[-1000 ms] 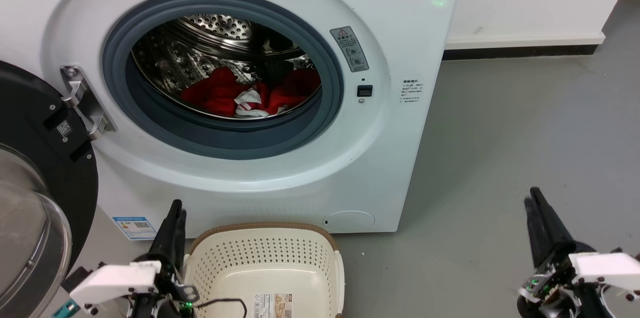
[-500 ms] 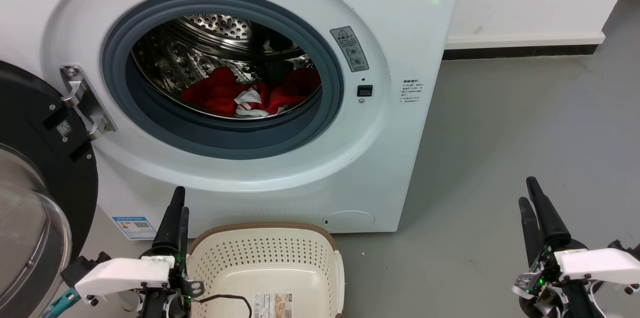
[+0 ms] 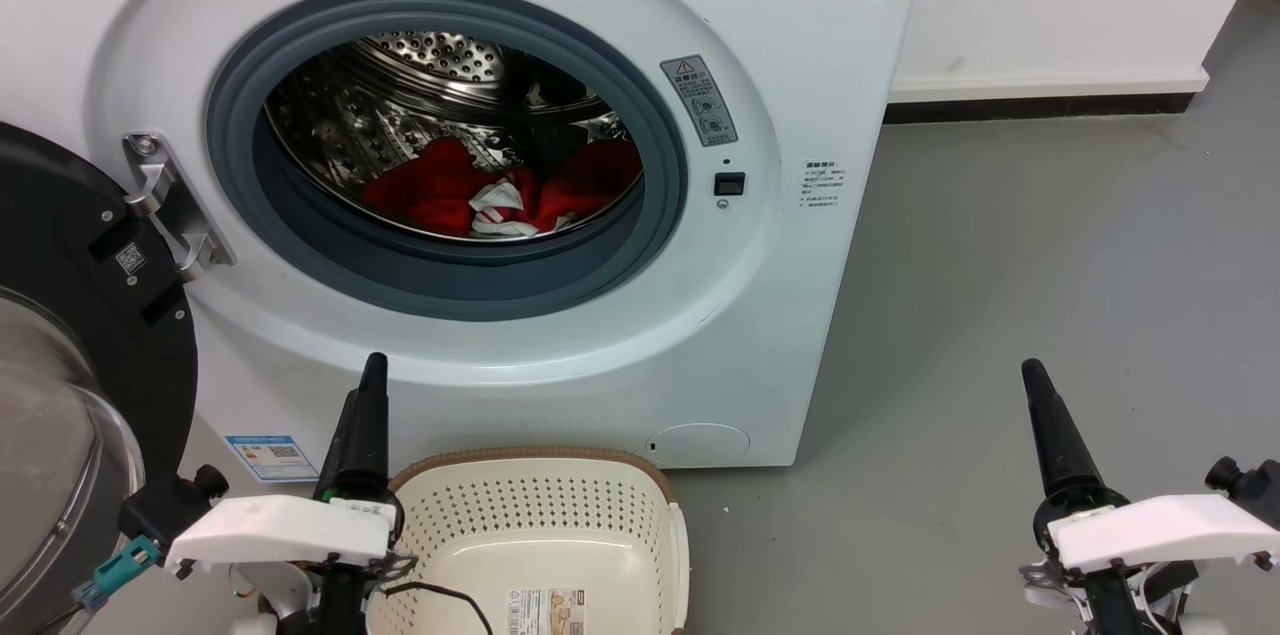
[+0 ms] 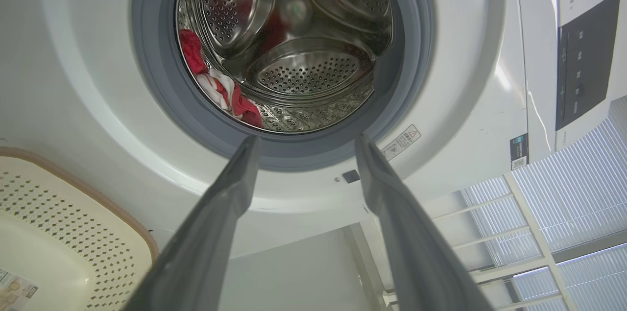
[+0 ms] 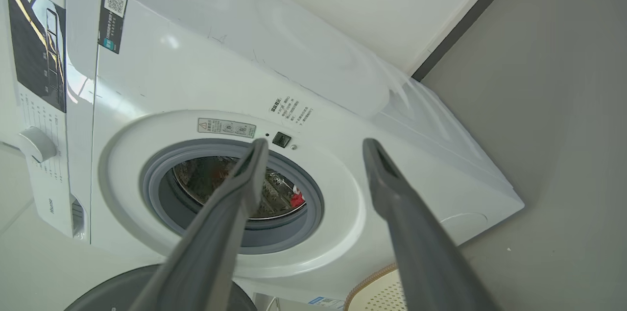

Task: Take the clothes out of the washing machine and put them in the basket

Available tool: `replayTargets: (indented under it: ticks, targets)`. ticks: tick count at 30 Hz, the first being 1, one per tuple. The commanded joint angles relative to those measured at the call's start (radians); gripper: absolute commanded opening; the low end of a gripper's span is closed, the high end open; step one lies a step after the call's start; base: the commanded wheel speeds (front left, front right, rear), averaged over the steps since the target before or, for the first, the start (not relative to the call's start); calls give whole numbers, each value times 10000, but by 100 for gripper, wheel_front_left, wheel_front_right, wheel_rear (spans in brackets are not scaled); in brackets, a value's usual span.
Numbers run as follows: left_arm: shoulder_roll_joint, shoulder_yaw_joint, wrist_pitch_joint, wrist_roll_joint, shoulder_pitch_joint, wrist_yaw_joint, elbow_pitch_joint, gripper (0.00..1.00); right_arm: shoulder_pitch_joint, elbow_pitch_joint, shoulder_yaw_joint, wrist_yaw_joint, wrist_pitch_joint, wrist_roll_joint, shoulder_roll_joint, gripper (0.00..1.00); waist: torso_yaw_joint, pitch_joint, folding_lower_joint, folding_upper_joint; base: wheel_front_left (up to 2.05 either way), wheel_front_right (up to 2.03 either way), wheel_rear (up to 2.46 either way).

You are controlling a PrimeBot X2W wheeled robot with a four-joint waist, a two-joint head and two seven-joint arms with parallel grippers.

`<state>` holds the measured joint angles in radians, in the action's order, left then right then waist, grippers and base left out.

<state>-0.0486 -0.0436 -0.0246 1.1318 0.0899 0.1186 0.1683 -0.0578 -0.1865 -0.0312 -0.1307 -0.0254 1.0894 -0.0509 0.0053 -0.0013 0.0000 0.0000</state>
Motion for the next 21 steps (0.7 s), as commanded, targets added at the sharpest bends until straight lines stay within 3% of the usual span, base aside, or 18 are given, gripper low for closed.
replayTargets:
  ticks: [1,21]
  targets:
    - [-22,73,-131,-561,248,-52,-208,100,-59,221,38,-2,-123,-598,-8,100,6,-7,0,0,0,0,0]
    - [-22,577,-808,-4280,238,-389,-295,100,124,598,271,-1,-711,-4082,-3,100,58,-26,0,0,0,0,0]
